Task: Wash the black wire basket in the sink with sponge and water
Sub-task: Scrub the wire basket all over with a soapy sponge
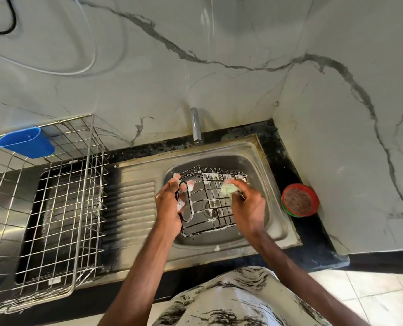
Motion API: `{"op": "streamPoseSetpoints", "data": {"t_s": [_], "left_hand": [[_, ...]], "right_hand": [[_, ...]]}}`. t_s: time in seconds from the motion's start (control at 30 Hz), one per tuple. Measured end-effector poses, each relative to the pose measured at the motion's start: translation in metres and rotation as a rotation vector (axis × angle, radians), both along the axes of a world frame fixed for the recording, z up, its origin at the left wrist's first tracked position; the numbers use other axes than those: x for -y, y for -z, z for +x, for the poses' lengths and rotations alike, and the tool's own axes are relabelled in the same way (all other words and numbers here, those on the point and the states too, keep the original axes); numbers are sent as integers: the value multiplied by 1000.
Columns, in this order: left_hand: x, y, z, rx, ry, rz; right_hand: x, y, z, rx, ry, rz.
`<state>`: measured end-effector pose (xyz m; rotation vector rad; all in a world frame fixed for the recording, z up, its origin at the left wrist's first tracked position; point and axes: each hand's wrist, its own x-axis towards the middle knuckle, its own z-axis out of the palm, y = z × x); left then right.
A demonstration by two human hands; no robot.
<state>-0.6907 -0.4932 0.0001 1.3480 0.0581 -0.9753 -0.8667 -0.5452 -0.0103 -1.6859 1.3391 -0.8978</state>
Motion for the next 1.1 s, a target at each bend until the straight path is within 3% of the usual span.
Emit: {"op": "streamPoseSetpoints", "data": {"t_s": [0.27, 0.5, 0.63, 0.9, 1.1], "left_hand": [[1, -3, -2, -73, -70, -88], [-3, -5, -8, -30, 22, -134], [-3, -10, -8, -40, 16, -162], [-11, -5, 3, -48, 73, -158], [-4, -8, 5, -53, 79, -182]], "right_hand": [[-26, -12, 10, -113, -248, -269], [-3, -41, 34, 17, -181, -435], [10, -34, 41, -81, -309, -538], [28, -8, 15, -150, -66, -442], [12, -20, 25, -97, -210, -675]]}}
